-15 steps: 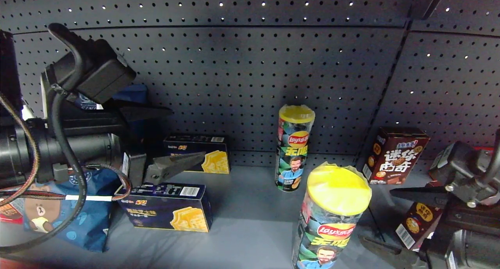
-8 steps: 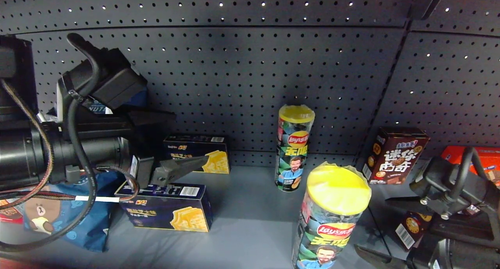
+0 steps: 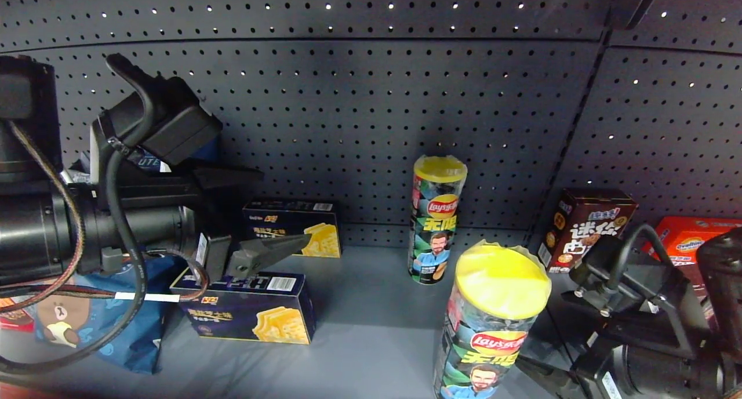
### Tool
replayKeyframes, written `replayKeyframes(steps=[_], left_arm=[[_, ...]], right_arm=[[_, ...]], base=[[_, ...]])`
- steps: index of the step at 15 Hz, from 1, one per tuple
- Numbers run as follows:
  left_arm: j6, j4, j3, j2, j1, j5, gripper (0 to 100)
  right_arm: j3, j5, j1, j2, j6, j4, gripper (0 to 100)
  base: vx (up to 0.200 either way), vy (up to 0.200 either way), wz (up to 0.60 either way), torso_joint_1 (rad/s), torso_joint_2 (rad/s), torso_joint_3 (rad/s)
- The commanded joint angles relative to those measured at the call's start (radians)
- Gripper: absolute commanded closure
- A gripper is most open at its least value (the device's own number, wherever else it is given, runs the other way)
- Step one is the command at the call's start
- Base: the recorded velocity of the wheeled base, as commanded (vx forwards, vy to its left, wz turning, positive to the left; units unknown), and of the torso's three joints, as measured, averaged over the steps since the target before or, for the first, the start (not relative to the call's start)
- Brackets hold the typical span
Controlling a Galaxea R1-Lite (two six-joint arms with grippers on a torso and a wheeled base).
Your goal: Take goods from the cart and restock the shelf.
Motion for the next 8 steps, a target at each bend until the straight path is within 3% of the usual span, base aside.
replayKeyframes(steps=[1,8], left_arm=[[0.000,-0.002,0.006,0.001,0.000,0.000,0],[0.000,-0.002,0.014,0.001,0.000,-0.003,0]], right_arm=[[0.001,-0.001,-0.013,0.035,-0.001,-0.003,0],[-0.002,-0.002,-0.017,0.065,-0.002,-0.031,0]], base=[[0.000,0.000,0.00,0.000,0.00,0.000],[0.000,0.000,0.00,0.000,0.00,0.000]])
